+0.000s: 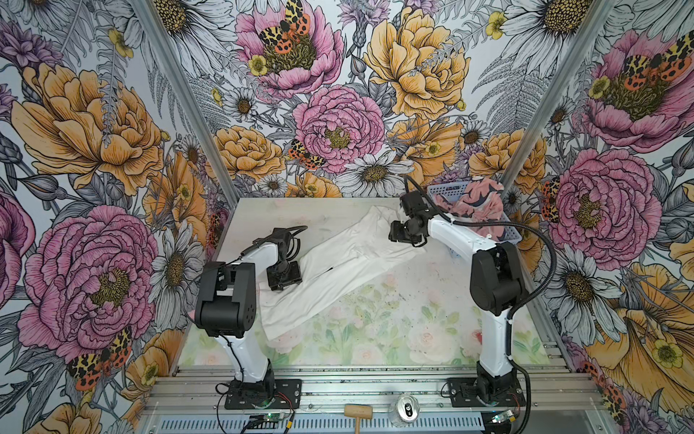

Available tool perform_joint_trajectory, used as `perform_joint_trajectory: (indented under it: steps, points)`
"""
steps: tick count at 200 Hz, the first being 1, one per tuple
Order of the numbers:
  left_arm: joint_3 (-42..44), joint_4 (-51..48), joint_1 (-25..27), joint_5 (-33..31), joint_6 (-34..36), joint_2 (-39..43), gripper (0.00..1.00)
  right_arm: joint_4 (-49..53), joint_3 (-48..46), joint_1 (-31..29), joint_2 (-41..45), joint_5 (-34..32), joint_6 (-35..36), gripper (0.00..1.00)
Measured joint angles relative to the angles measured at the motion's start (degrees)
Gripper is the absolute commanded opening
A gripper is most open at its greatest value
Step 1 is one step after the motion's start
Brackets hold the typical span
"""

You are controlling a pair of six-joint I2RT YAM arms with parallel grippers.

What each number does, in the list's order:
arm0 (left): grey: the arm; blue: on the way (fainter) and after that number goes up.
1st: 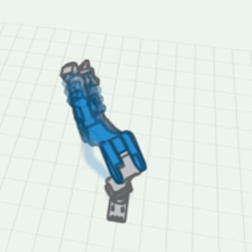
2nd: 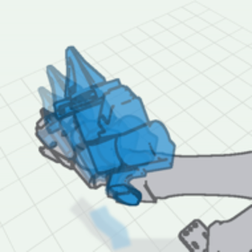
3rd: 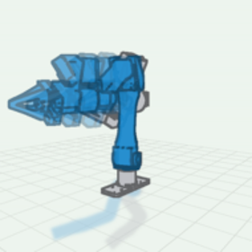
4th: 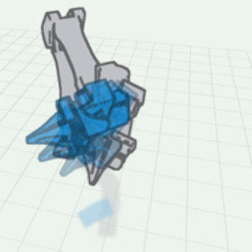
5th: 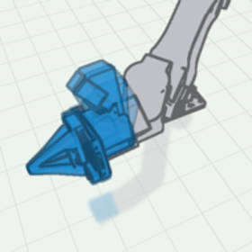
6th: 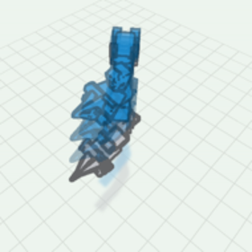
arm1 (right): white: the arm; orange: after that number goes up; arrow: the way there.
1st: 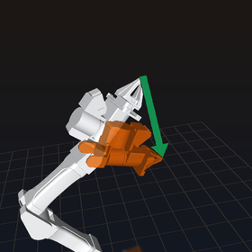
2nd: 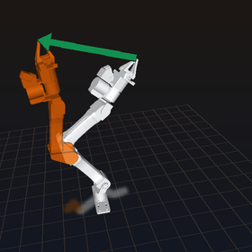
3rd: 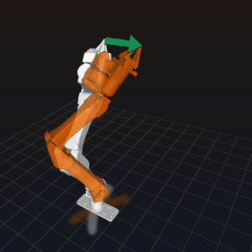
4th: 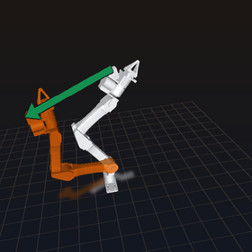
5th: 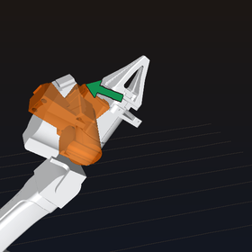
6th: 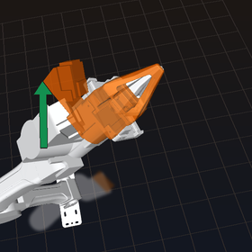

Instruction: Fold and stack the mixed laundry pile

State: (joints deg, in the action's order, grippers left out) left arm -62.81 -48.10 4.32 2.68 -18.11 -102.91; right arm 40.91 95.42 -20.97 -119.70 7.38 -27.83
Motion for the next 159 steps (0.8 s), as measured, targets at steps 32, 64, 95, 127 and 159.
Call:
perform_joint_trajectory:
  steps: [32, 64, 95, 127, 159]
  points:
    - [0.52, 0.07, 0.00, 1.33, -0.26, 0.50, 0.60, -0.81, -4.85, -0.50, -2.16, -0.39, -3.67, 0.54]
    - [0.72, 0.35, -0.76, 2.29, -0.68, 1.29, 0.62, -2.05, -1.57, -0.22, -4.79, -1.79, -5.46, 0.54]
    - [0.24, -4.68, -2.01, 3.89, -1.40, 2.58, 0.67, -2.67, 9.55, 0.94, -12.28, -2.14, -5.25, 0.54]
    - [-2.19, -8.85, -2.91, 3.85, -1.03, 3.76, 0.68, -1.97, 25.99, 2.99, -22.56, -0.46, -3.06, 0.54]
    - [-2.54, -9.07, -1.60, 4.11, -0.39, -0.22, 0.70, 1.09, 50.25, 3.96, -36.83, 4.48, -0.55, 0.54]
